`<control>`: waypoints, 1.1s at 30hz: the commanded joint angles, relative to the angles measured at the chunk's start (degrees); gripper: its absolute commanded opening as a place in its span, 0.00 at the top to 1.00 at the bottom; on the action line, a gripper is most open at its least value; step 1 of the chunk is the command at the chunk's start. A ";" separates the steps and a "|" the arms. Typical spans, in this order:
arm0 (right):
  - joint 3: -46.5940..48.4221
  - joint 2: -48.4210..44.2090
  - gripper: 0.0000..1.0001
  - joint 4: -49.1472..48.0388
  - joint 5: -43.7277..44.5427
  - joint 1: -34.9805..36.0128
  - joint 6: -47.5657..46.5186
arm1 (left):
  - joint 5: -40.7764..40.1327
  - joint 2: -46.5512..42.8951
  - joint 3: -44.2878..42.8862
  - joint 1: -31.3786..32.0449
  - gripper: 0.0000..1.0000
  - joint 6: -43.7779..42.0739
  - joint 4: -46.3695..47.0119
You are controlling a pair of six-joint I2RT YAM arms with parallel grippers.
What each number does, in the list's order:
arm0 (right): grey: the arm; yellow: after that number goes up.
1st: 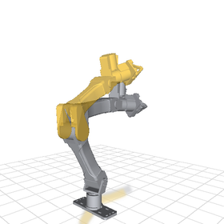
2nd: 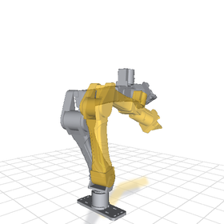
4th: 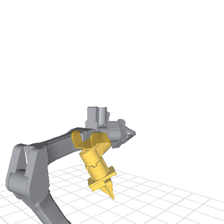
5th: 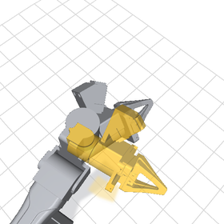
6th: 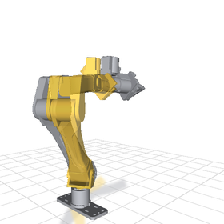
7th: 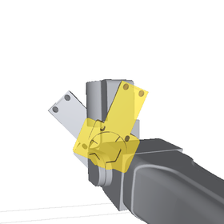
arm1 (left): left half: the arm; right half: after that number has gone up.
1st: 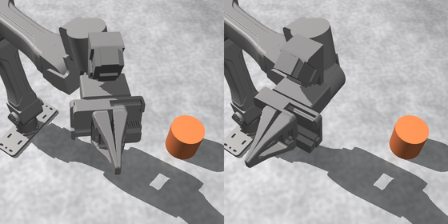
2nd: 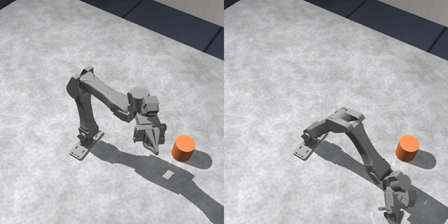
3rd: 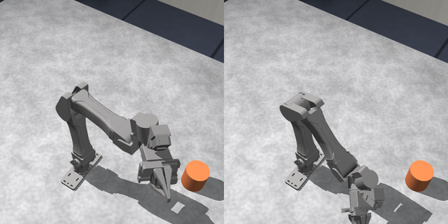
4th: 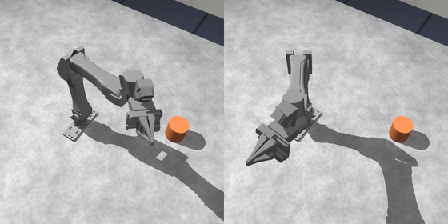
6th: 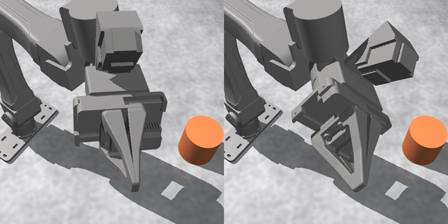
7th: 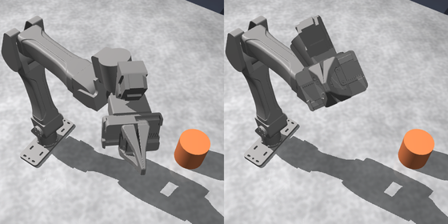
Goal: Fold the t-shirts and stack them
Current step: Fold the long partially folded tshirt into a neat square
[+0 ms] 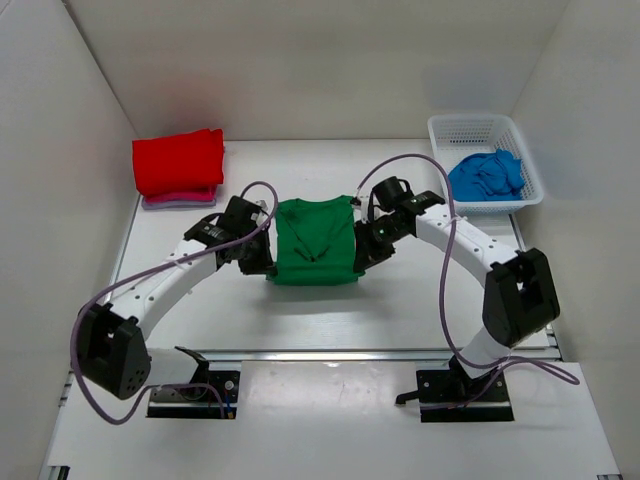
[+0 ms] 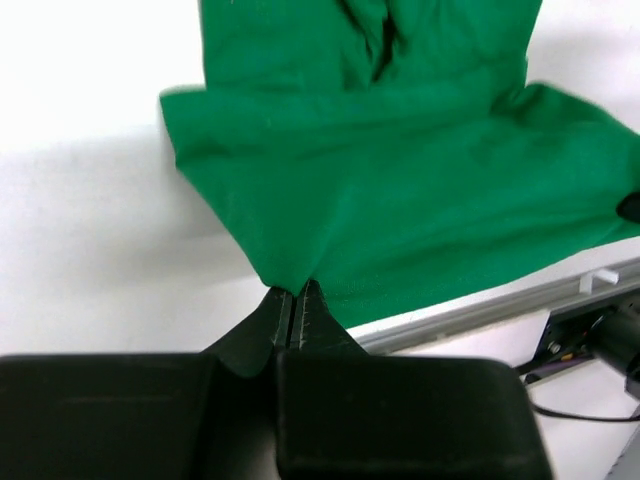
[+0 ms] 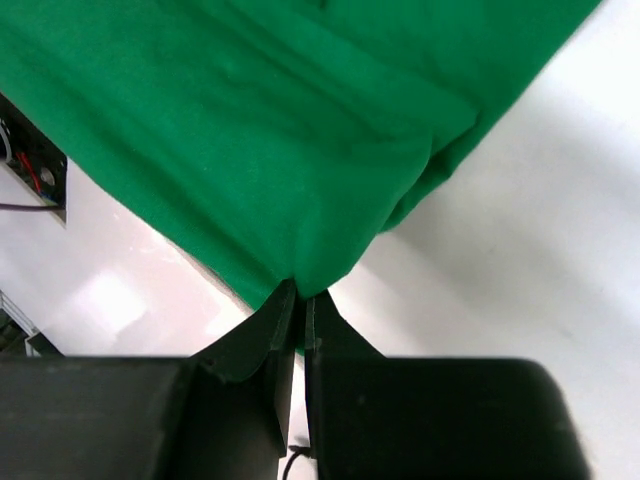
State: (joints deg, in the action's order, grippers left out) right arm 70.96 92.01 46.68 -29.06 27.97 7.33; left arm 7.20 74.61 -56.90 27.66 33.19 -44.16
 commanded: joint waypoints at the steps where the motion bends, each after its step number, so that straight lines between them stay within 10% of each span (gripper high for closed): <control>1: 4.18 2.30 1.00 2.54 -0.29 -2.03 -2.94 | 0.79 1.94 -3.12 -2.08 1.00 -2.25 2.58; 33: 35.30 28.04 1.00 7.03 1.38 -8.54 -6.89 | 5.54 22.86 -16.84 -9.73 1.00 -4.37 10.49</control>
State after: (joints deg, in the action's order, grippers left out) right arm 103.35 118.63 54.68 -28.45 20.51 1.28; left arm 12.78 97.80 -73.03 18.76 29.17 -35.90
